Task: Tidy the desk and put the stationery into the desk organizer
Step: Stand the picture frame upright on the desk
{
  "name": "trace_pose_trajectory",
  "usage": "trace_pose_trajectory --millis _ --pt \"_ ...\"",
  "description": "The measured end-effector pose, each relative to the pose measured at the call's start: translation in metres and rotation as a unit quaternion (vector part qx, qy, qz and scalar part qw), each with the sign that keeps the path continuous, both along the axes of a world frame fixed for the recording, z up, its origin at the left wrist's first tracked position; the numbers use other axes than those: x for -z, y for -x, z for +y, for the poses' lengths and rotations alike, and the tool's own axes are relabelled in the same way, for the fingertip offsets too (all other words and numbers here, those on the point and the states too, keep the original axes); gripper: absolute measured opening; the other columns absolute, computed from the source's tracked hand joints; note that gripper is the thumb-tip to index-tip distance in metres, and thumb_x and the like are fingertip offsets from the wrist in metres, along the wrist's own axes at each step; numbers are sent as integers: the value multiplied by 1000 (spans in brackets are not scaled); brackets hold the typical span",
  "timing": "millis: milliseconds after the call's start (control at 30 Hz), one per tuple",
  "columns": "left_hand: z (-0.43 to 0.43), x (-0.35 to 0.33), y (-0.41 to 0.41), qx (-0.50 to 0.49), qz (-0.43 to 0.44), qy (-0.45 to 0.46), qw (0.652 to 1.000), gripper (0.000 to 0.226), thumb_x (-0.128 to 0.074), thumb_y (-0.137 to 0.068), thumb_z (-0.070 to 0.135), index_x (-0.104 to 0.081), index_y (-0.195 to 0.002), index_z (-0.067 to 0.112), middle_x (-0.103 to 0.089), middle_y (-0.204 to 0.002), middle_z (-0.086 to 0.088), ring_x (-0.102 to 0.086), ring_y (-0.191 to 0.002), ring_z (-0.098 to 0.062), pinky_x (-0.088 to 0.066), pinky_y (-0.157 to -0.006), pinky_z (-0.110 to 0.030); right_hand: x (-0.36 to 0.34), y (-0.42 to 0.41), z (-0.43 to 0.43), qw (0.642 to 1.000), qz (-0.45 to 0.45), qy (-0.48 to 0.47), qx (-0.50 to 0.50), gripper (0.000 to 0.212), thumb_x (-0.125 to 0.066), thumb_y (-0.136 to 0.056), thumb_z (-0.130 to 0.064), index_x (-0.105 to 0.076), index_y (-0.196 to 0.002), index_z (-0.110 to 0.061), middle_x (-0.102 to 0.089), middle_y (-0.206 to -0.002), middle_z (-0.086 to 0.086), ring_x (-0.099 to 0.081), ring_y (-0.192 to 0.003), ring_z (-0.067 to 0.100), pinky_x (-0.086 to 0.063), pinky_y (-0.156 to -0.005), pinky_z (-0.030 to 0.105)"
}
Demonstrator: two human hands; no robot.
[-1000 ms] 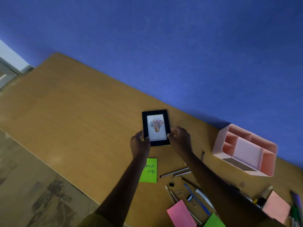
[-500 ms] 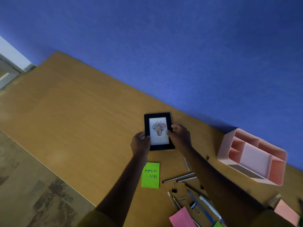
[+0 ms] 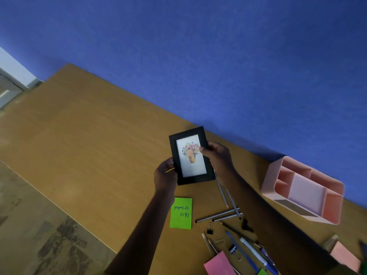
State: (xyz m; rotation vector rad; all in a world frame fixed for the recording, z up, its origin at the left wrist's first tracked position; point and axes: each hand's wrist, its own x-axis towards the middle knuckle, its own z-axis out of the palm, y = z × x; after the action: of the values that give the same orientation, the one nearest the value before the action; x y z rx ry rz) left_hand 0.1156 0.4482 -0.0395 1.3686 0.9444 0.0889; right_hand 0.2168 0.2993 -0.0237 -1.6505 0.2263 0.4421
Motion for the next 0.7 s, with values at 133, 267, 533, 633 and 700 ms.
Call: trace_pose_trajectory --millis 133,267,533,633,700 --pt "6 -6 -3 -7 -60 31 998 47 -57 -86 -17 -68 -119 14 -78 -106 -13 -67 -84 -17 -51 -72 -33 -15 -6 1 999 -5 -40 3 23 -80 -89 -13 -77 -112 -14 -83 -106 5 -77 -106 35 -61 -96 57" --pt "12 -11 -7 25 -103 10 994 49 -64 -87 -16 -62 -127 12 -78 -101 -14 -70 -84 -13 -55 -69 -25 -21 -12 1 997 -3 -71 2 25 -79 -91 -7 -75 -115 -10 -82 -110 9 -77 -108 35 -59 -101 60" --pt "25 -5 -7 57 -128 -64 988 58 -71 -85 -12 -65 -131 23 -78 -105 -6 -75 -103 -19 -62 -74 -32 -25 -17 -1 995 17 -94 -40 29 -80 -92 -11 -76 -121 -7 -81 -115 12 -77 -110 33 -58 -104 58" --pt "27 0 -8 72 -134 -92 984 57 -70 -85 -11 -67 -131 23 -78 -106 -2 -75 -105 -20 -63 -82 -37 -23 -20 -3 993 40 -99 -60 30 -84 -90 -16 -77 -118 -7 -80 -115 14 -77 -110 35 -56 -105 61" --pt "28 2 -10 75 -139 -100 982 57 -70 -85 -12 -68 -131 22 -78 -105 -1 -75 -104 -21 -62 -84 -37 -22 -22 -4 992 50 -90 -75 30 -86 -88 -17 -78 -116 -7 -81 -115 14 -78 -109 35 -55 -106 63"
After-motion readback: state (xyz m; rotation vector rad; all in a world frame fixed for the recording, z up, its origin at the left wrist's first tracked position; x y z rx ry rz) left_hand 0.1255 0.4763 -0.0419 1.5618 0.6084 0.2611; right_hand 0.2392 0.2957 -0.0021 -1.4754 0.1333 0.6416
